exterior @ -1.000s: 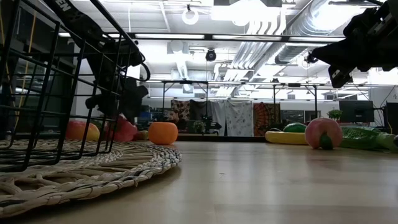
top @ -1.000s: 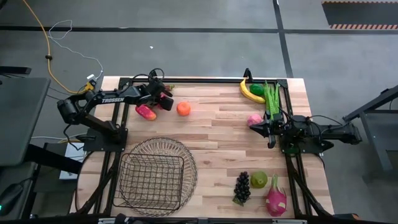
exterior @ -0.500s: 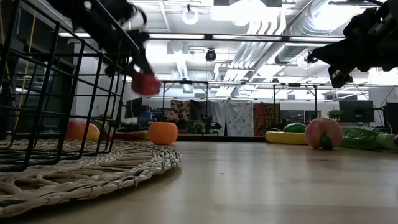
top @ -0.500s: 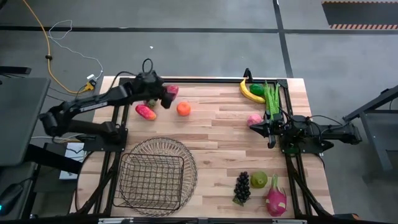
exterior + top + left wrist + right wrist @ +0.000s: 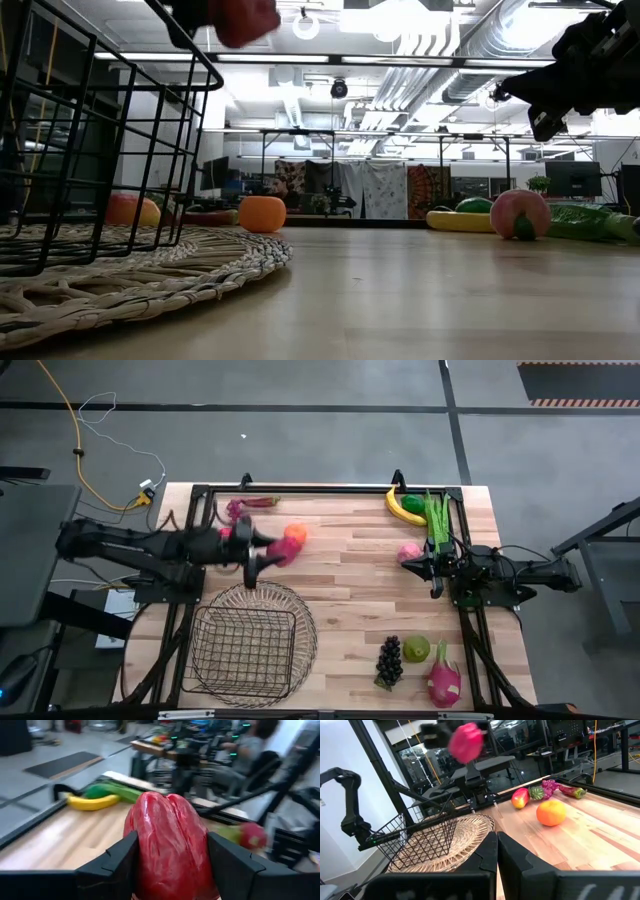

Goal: Build produce basket
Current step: Put the red bell pepper into the black wire basket

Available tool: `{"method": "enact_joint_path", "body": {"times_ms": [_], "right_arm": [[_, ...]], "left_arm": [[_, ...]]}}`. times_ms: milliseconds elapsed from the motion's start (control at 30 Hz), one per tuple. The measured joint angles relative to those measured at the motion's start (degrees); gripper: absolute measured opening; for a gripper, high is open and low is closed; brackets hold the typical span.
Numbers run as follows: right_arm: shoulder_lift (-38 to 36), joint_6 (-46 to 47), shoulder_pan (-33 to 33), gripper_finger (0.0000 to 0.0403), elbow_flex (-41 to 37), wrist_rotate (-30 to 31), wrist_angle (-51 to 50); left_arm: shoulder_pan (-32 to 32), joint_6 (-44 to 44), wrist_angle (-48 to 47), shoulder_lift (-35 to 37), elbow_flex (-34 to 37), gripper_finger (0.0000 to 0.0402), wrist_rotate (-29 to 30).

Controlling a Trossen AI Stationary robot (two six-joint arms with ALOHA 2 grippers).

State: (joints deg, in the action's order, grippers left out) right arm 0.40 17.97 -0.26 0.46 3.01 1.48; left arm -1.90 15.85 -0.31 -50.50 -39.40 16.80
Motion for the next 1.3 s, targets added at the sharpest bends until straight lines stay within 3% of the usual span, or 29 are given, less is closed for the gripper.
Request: {"method": "enact_joint_path", "body": {"times_ms": [167,367,533,900,1067,1300], "right_arm": [[0.0,0.0,0.0,0.0000,0.0,0.0,0.0],[0.0,0.0,0.0,0.0000,0.0,0.0,0.0],[0.0,0.0,0.0,0.0000,0.0,0.0,0.0],[0.0,0.0,0.0,0.0000,0.0,0.0,0.0],[0.0,0.0,0.0,0.0000,0.0,0.0,0.0],[0.0,0.0,0.0,0.0000,0.0,0.0,0.0]], "left_arm": [[-12.4,0.4,5.5,-0.5,2.4,0.0197,7.1],[-21.4,0.4,6.5,-0.5,2.7,0.0197,12.8],[-25.8,-0.8,5.3,-0.5,2.7,0.0197,12.0],[-34.4,8.8,3.4,-0.5,2.5,0.0197,8.7],[-39.1,14.8,-6.5,-4.5,-3.7,0.0197,11.0],[-40.5,19.2,-27.9,-18.0,-17.7,0.0197,10.7]]}}
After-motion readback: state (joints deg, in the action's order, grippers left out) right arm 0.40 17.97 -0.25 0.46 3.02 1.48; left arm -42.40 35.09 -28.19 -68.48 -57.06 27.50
